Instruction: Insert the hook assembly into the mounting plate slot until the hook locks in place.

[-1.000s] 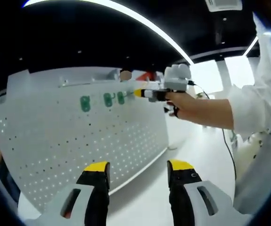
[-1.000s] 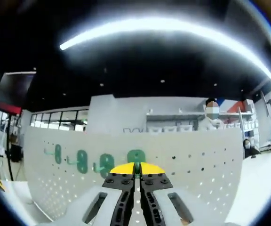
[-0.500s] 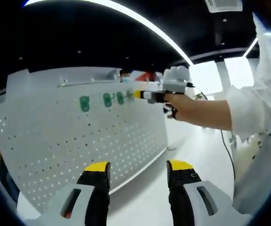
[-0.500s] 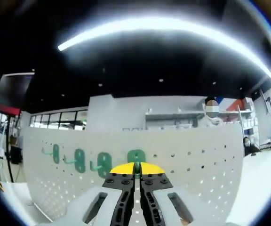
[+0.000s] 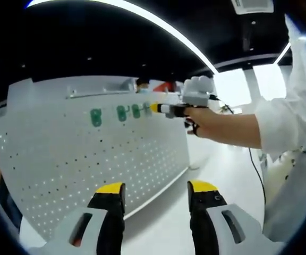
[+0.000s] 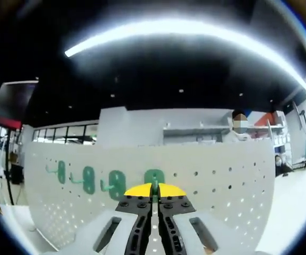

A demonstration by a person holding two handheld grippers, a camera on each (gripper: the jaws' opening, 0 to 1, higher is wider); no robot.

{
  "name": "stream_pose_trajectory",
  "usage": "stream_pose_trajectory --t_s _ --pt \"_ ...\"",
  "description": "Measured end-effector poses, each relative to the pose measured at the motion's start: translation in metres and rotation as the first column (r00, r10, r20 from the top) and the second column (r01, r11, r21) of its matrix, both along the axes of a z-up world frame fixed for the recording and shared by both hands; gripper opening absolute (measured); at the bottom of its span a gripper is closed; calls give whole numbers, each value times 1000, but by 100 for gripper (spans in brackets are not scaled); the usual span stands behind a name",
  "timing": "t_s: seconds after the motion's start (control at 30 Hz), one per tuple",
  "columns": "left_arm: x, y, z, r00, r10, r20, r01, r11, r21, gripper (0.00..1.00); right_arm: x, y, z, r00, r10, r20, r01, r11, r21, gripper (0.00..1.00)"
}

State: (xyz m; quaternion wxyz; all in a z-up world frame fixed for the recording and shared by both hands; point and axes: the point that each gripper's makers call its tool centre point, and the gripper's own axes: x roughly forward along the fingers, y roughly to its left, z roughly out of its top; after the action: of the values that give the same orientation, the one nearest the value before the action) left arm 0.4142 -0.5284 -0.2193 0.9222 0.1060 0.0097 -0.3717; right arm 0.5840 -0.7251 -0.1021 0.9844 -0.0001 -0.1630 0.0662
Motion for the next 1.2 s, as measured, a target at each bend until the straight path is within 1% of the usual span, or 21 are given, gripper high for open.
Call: stream_pose_trajectory --t_s 0.27,0.43,0.57,0.6,0.67,0.8,0.93,1.2 --pt "1 2 1 1000 5 1 -5 1000 -4 48 1 1 1 1000 -17 -2 17 999 -38 0" --pt "1 1 1 1000 4 3 -4 1000 -1 49 6 0 -1 1000 -19 -21 18 999 -48 1" --pt "1 2 1 1000 6 2 -6 1000 -2 49 8 1 -5 999 -21 -43 18 998 -64 1" --pt "2 3 1 1000 7 2 -7 1000 -2 49 9 3 -8 998 -10 -60 6 998 -65 0" --pt "1 3 1 1000 8 1 -8 1000 -3 49 10 3 -13 997 -9 -76 4 997 -75 0" --pt "1 3 0 1000 7 0 -7 1000 0 49 10 3 -19 996 0 -93 -7 997 -73 3" --pt "1 2 -1 1000 6 -1 -6 1000 2 49 9 2 -22 995 4 -103 -12 997 -78 11" --pt "0 2 -3 1000 6 -5 -6 1000 6 49 1 2 -26 993 32 -112 -39 997 -67 33"
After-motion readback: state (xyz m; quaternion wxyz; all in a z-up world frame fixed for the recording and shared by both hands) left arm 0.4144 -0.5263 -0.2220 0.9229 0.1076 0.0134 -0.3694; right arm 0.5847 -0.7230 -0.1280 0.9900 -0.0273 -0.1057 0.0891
